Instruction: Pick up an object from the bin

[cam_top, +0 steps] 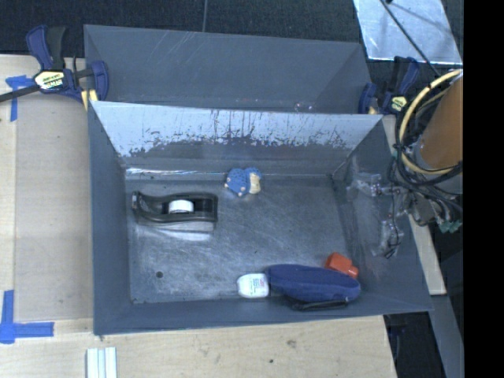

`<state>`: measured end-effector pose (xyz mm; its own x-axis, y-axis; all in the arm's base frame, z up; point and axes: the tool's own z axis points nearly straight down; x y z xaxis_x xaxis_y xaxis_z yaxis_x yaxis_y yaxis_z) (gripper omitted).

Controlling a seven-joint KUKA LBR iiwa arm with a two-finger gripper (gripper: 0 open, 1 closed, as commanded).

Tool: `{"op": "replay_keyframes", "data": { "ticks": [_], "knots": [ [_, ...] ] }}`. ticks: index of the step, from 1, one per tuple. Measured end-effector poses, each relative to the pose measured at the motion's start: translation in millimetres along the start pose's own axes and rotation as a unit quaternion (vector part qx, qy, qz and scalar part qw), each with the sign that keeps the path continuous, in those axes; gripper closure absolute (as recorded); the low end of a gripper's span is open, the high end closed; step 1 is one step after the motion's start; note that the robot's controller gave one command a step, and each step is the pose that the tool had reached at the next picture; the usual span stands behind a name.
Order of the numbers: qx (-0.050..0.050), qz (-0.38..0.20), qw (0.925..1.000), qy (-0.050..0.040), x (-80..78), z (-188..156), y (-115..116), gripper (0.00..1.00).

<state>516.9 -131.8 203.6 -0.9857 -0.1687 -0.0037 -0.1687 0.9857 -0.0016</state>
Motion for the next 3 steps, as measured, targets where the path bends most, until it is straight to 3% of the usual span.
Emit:
{"op": "replay_keyframes", "data": {
  "ticks": [1, 2, 3],
  "knots": [
    [-0.002, -0.076, 0.9971, 0.0031, 28.0, 56.6, 38.7, 0.0],
    [-0.001, -0.013, 0.9999, 0.0028, 20.1, 135.3, 37.3, 0.0],
    [0.001, -0.014, 0.9999, -0.0026, 16.6, 130.4, 36.2, 1.0]
  ]
}}
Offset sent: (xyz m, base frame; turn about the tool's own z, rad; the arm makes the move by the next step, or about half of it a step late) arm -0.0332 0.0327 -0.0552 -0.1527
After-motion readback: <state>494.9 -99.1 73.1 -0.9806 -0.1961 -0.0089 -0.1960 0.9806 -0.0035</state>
